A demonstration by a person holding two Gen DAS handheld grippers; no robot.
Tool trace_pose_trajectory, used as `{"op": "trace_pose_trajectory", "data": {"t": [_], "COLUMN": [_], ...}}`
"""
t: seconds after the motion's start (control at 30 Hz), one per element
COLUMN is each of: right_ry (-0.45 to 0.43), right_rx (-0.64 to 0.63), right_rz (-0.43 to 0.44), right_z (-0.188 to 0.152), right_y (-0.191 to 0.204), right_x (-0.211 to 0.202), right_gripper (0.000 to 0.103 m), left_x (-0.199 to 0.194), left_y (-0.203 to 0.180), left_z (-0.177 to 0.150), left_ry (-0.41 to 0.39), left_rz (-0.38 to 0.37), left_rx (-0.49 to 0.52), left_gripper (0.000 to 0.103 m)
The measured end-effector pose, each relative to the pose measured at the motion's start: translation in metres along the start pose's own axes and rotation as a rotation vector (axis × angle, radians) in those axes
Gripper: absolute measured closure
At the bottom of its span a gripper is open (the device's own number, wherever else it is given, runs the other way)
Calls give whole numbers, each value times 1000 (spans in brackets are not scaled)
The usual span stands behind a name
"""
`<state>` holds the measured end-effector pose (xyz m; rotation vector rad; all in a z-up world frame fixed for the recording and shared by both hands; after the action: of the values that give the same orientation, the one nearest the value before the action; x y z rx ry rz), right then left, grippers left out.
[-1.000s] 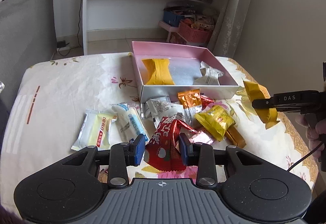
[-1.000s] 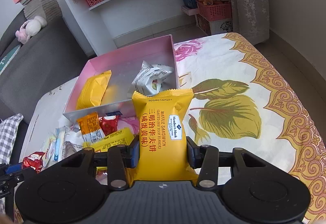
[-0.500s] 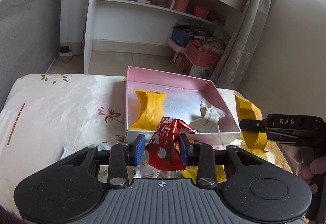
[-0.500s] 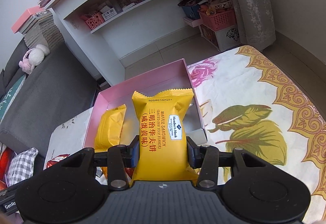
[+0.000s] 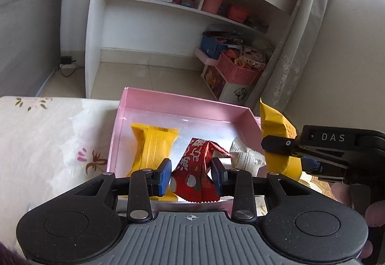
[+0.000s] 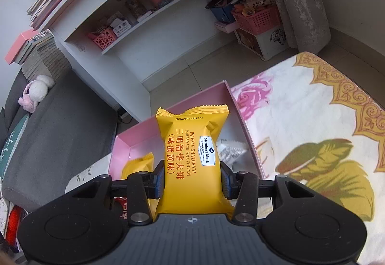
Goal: Organize snacks
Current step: 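Lower both held snacks into the pink box and open both tools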
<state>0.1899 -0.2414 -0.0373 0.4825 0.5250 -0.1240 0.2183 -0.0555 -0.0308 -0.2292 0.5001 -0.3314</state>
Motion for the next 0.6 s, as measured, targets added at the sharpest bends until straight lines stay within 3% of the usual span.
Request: {"op": "trace_pose_trajectory", "data": {"t": [0.2, 0.6], "right_ry": [-27, -8], "right_rx": [0, -17], "right_rz": [39, 58], "right_z": [13, 3], "right_y": [5, 0], "right_x": [27, 55], "right_gripper": [66, 63], "left_x": [28, 49], "left_y": [2, 5], "left_z": [-2, -20], "left_ry": [1, 39], "left_rz": [2, -9], "left_rx": [13, 27], "left_gripper": [70, 69]}}
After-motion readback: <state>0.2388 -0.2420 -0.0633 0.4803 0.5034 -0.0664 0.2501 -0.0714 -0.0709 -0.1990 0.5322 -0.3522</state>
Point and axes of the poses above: each gripper's, at about its wrist camera, not at the fingertips, and x roughly the way its jaws point, y to its left, z to its top, the point moved 7 cm from there along x, roughly the way its jaws point, and after that the axes turned 14 degrees about -y, right-handed, at the moved point
